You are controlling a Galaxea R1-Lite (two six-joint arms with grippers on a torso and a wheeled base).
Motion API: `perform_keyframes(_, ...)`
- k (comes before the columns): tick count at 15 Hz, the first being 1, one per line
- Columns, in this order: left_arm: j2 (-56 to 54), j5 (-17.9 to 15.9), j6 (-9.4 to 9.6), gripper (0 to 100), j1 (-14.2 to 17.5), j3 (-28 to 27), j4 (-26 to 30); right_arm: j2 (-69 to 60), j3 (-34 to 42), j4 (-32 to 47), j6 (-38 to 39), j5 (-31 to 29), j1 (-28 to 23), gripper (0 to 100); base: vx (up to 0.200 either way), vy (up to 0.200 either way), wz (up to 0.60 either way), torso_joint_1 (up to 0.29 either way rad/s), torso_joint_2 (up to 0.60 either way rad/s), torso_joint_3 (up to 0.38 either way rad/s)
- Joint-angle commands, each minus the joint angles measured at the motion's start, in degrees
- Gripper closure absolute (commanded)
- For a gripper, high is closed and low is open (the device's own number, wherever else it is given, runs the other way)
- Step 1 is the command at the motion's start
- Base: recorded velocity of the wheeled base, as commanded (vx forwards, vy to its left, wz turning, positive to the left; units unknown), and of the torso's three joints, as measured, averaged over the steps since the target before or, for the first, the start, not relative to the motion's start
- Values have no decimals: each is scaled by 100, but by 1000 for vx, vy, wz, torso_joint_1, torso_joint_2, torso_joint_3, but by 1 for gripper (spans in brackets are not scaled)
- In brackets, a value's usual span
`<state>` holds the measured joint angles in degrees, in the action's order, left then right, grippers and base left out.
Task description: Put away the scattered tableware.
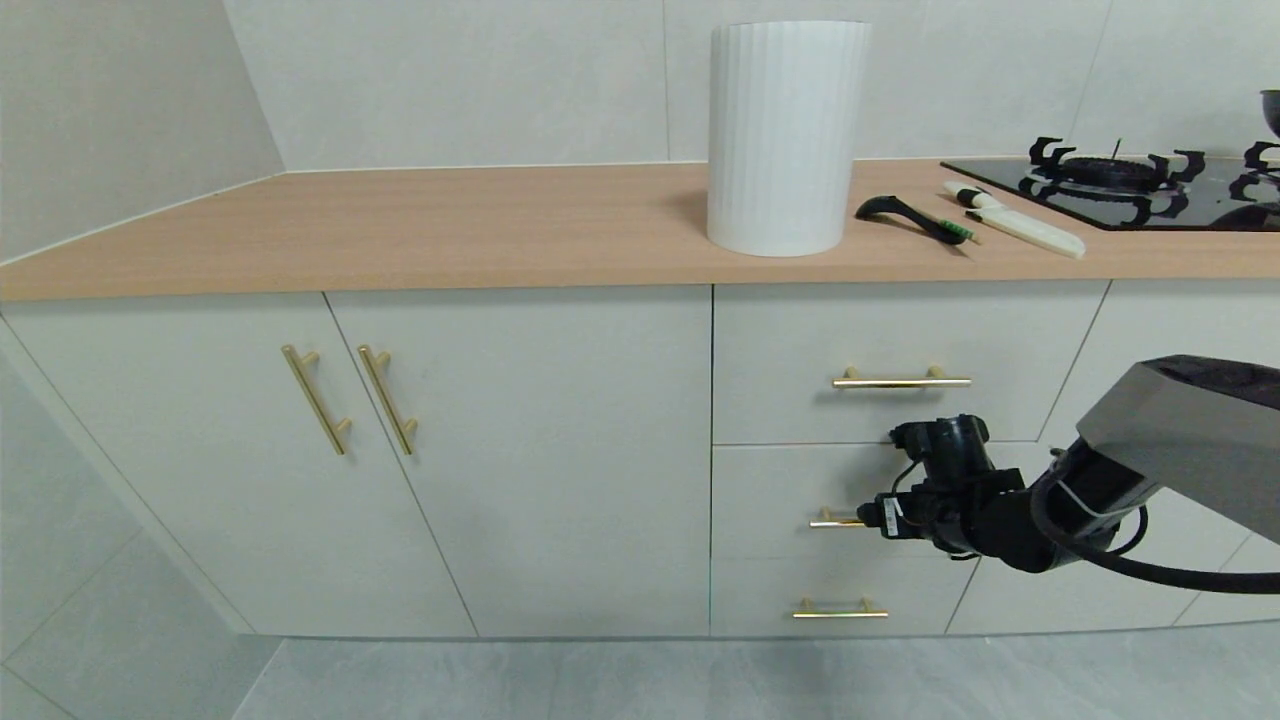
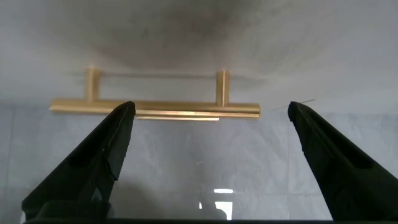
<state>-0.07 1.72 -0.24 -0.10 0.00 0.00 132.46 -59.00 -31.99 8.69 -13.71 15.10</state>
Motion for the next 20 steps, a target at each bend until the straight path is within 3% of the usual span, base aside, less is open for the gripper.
perform_keyframes(1, 7, 4, -2, 0, 1, 0, 0, 245, -155, -71, 71, -105, 1, 0, 0, 0, 0, 0, 0, 0)
perform_keyframes(13, 7, 4, -2, 0, 1, 0, 0, 412, -68, -88, 10, -131, 19, 0, 0, 0, 0, 0, 0, 0)
perform_keyframes(17, 7, 4, -2, 0, 1, 0, 0, 43, -68, 588, 10, -123, 19, 0, 0, 0, 0, 0, 0, 0)
perform_keyframes(20, 7, 4, -2, 0, 1, 0, 0, -783, 3, 1555, 19, -52, 36, 0, 0, 0, 0, 0, 0, 0)
